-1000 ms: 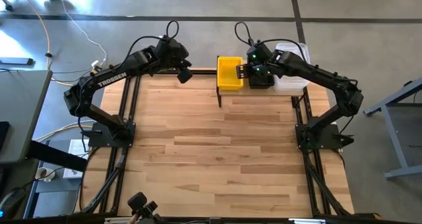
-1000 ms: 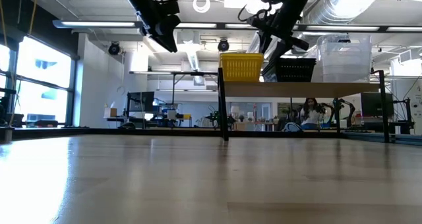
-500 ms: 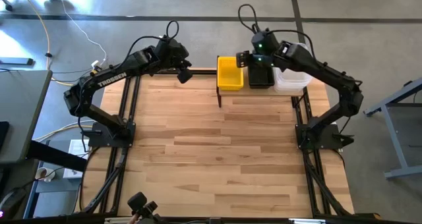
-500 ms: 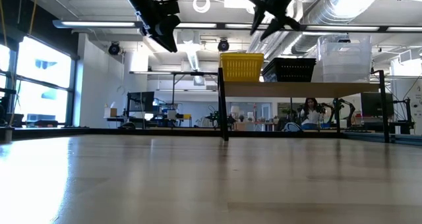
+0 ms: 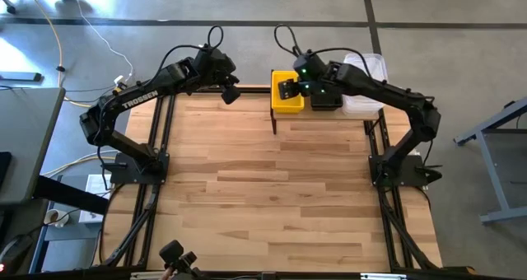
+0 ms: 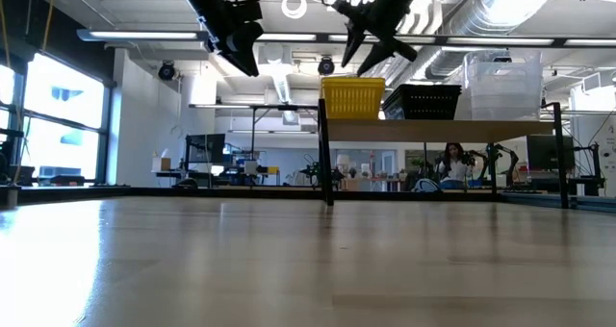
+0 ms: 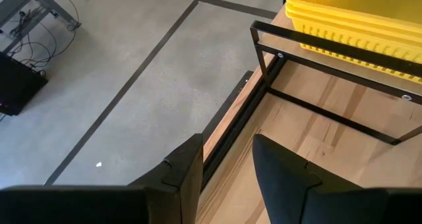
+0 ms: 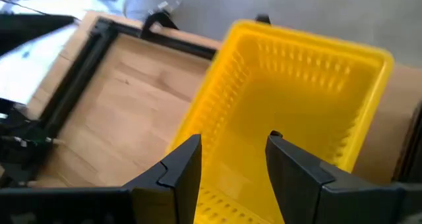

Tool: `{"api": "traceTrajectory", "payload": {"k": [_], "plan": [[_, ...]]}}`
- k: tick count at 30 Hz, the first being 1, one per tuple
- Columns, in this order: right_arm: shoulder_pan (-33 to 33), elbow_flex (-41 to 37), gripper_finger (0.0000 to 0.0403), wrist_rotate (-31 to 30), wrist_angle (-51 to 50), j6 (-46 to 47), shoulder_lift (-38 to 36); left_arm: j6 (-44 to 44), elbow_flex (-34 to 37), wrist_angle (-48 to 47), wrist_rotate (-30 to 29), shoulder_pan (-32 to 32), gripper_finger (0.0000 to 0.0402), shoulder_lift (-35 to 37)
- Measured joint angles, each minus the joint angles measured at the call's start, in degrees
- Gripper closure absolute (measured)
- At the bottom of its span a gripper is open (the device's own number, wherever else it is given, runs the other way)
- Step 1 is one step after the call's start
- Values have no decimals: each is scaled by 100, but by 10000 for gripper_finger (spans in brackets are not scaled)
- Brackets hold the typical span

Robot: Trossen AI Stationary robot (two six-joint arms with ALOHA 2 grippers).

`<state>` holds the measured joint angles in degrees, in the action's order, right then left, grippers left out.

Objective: Stack baskets on shelf by color
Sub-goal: Adjust the bins on the shelf, then return to Home Position

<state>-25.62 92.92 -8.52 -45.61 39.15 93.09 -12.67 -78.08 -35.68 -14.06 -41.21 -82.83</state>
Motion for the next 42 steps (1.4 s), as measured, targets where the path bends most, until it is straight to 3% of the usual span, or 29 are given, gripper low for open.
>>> {"api": "traceTrajectory", "payload": {"k": [12,37,42], "plan": [[-100,-4,250,-301,-792,243,119,0,0,0,19,-2,280,0],[-60,-4,250,-496,-814,196,-107,16,0,0,35,-1,280,0],[-46,-4,250,-493,-773,-441,-515,332,0,-10,589,-2,280,0]]}}
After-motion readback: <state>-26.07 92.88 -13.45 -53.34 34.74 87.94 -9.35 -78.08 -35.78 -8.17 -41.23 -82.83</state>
